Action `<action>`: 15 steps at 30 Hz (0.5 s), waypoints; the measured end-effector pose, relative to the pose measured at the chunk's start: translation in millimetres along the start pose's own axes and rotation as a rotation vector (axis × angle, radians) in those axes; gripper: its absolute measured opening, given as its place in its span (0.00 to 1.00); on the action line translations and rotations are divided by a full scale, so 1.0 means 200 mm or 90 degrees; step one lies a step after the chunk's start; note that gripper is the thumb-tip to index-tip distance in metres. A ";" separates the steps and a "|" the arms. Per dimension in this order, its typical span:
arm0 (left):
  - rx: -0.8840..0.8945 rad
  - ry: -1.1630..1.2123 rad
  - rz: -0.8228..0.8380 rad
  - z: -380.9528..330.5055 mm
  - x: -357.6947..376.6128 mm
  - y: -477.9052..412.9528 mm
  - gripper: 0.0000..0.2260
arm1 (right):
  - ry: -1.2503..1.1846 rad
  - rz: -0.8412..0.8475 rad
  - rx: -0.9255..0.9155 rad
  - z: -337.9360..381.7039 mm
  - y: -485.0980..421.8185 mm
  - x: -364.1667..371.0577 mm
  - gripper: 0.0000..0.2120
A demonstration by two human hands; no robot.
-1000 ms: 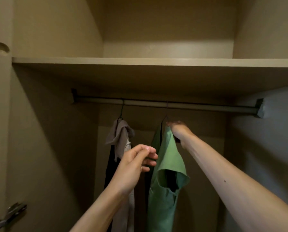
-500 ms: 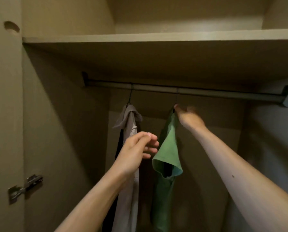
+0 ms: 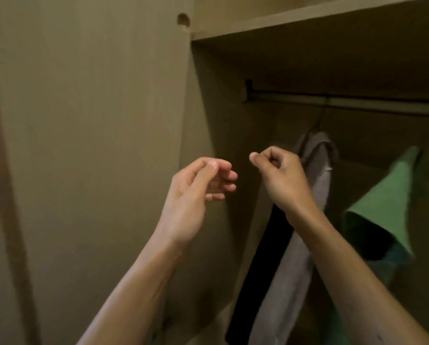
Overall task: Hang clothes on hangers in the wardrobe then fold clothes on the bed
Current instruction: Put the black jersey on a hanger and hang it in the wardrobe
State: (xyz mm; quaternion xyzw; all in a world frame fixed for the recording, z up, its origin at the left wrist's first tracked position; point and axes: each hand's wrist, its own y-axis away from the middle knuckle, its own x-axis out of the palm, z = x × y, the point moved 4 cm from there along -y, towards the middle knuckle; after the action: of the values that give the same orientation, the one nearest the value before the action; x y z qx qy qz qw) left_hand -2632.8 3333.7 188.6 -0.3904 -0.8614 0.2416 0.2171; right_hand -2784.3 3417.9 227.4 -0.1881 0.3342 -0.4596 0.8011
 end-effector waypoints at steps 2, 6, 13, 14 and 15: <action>0.017 -0.025 -0.047 -0.05 -0.18 0.07 0.15 | -0.068 0.071 -0.005 0.05 0.06 0.23 0.16; 0.061 -0.085 -0.172 -0.19 -0.59 0.26 0.14 | -0.157 0.235 -0.025 0.21 0.21 0.74 0.17; 0.068 -0.221 -0.362 -0.43 -1.33 0.61 0.14 | -0.307 0.433 -0.069 0.62 0.55 1.49 0.13; 0.062 -0.237 -0.393 -0.45 -1.44 0.65 0.14 | -0.324 0.454 -0.069 0.69 0.60 1.60 0.13; 0.057 -0.255 -0.422 -0.47 -1.55 0.68 0.14 | -0.331 0.475 -0.068 0.74 0.64 1.70 0.13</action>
State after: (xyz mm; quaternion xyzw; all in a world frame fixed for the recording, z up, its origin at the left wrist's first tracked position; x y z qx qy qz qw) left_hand -2315.9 3195.3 126.1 -0.0262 -0.9548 0.2669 0.1279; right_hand -2479.7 3189.4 131.0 -0.2055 0.1901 -0.0594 0.9582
